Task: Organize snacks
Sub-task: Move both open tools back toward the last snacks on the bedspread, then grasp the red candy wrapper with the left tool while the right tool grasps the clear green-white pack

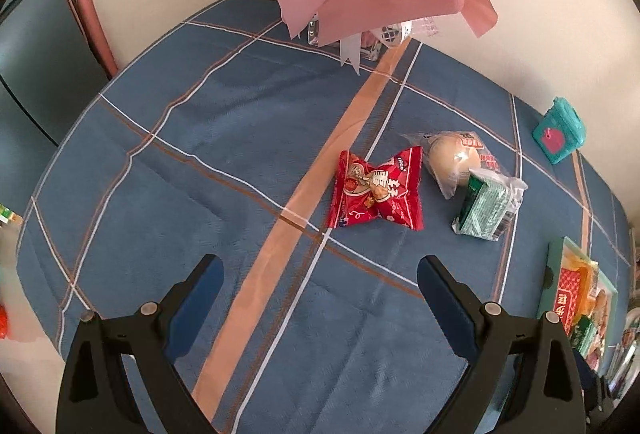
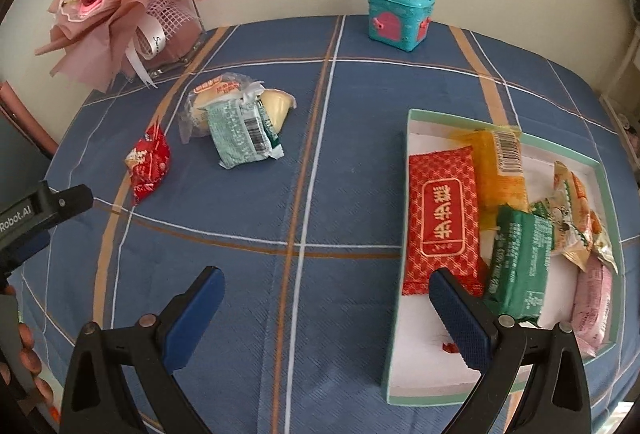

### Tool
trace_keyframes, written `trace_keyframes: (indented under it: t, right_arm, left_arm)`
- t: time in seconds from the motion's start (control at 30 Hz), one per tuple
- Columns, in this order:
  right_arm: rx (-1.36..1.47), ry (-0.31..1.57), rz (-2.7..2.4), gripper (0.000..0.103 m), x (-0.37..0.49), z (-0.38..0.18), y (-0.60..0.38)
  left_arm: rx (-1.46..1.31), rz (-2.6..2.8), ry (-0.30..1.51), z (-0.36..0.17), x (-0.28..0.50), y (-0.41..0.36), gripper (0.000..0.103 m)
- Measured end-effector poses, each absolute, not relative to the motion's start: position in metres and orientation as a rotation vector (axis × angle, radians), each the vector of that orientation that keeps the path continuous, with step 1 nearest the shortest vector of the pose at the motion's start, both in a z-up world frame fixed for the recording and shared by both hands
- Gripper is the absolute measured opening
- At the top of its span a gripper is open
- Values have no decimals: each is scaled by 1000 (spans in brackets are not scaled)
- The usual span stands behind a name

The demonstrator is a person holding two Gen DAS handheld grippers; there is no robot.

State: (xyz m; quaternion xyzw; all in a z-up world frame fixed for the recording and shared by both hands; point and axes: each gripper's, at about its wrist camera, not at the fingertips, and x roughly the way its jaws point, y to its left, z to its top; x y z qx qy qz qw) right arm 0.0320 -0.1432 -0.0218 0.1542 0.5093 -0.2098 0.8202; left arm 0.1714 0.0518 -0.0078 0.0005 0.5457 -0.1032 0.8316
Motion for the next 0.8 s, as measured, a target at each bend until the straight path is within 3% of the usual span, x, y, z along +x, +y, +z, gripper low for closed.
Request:
trace_keyframes:
  t: [0.33, 0.8]
  right_arm:
    - [288, 977, -418, 103, 71, -10, -145]
    - [249, 969, -368, 102, 142, -47, -142]
  left_arm:
    - [5, -277, 1110, -5, 183, 24, 97]
    - [-76, -381, 1244, -55, 252, 23, 95]
